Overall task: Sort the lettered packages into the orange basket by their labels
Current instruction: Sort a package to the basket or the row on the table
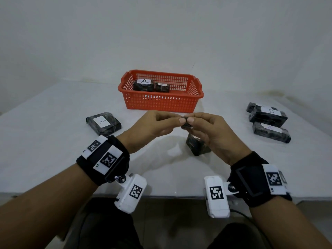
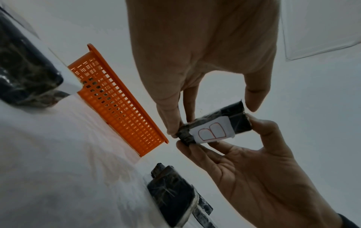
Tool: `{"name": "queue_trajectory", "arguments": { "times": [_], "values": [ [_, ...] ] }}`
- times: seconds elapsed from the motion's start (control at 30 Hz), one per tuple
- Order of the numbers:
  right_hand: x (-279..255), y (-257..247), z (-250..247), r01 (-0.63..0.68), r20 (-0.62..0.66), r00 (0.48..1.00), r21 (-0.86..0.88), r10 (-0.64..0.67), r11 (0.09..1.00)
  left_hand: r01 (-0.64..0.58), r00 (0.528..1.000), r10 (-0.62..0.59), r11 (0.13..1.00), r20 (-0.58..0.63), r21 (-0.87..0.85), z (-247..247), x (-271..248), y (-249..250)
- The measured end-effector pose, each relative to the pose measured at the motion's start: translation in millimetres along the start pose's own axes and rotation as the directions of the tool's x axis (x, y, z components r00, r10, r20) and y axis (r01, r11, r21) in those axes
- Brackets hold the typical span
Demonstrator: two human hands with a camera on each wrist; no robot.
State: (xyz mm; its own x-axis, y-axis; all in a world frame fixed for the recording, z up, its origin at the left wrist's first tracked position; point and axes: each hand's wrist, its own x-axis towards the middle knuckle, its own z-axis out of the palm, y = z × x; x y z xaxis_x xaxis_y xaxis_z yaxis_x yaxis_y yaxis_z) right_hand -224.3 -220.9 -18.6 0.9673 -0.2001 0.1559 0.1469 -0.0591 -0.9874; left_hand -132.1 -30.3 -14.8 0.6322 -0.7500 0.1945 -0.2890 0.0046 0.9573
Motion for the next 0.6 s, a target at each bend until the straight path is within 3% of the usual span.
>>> {"name": "queue_trajectory", "arguments": {
  "times": [0.13,0.37,0.6],
  "values": [
    [-1.3,-2.3,2.7,-0.041,0.066,0.997,-0.018,0.042,0.999,0.005,0.999,-0.005,1.000,-0.035,-0.004,0.4,0.2,0.6],
    [-4.6,-3.4,1.8,-0.031,0.038,0.999,-0.018,0.031,0.999,0.071,0.997,-0.070,0.993,0.015,-0.089,0.5,-2.1,1.4],
    [-3.4,-4.0,-0.7,-0.081,0.089,0.993,0.021,0.079,0.996,0.112,0.992,-0.120,0.980,-0.039,-0.163,0.7,0.1,-0.9]
  ]
}}
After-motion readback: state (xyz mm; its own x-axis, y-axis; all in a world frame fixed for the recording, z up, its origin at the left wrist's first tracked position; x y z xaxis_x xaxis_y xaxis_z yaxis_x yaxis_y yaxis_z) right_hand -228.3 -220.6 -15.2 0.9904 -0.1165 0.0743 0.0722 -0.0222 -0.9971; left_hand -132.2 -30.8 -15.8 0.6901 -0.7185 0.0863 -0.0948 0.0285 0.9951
